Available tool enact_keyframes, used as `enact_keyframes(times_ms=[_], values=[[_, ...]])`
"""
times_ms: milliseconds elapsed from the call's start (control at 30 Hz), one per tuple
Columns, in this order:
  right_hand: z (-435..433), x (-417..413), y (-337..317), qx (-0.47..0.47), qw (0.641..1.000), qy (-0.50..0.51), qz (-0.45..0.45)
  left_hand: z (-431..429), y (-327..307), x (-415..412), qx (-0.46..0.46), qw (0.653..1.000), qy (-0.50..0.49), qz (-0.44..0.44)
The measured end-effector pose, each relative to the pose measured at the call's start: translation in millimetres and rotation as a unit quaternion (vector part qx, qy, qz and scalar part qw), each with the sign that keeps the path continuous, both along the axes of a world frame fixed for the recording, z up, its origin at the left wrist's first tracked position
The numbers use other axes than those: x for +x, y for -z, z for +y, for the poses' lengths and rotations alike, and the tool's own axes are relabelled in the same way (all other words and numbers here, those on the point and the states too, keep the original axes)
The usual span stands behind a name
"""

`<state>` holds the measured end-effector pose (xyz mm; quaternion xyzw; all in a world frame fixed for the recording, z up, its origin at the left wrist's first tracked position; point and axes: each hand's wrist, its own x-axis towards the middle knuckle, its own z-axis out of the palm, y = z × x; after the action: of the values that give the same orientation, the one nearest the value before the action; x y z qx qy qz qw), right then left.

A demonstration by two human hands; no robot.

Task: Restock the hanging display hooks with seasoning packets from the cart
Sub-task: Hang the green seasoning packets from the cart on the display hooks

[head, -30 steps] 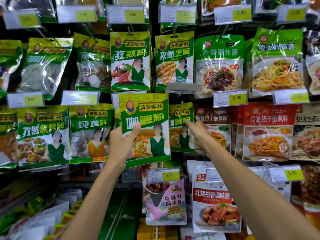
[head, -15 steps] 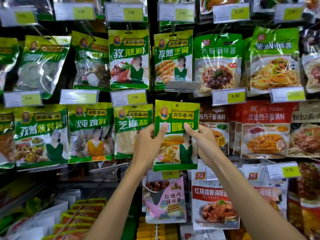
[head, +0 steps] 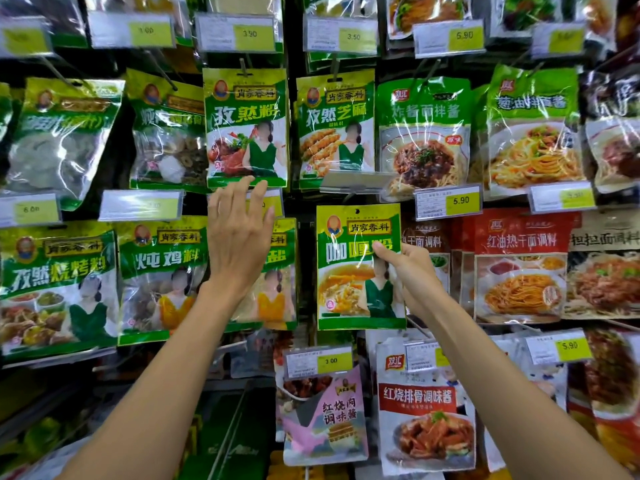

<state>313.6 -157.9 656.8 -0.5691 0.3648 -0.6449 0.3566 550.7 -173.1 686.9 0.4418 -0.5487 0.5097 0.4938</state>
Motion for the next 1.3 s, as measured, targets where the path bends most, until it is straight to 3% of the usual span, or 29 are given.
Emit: enact_keyframes(times_ms=[367, 833, 1300], values=[[-0.5, -0.8, -16.2, 0.070, 0.997, 0.021, -0.016, -5.8, 4.0, 5.1, -0.044, 0.998, 0.029, -0.019], [-23.1, 1.3, -19.3, 0.136, 0.990, 0.006, -0.046, -1.8, 1.4, 12.4, -0.036, 0.998, 0.022, -0.047], [-79.6, 20.6, -10.5, 0.105, 0.973, 0.182, 0.094, 4.7, 0.0, 9.7, -0.008, 0.999, 0.022, -0.043]])
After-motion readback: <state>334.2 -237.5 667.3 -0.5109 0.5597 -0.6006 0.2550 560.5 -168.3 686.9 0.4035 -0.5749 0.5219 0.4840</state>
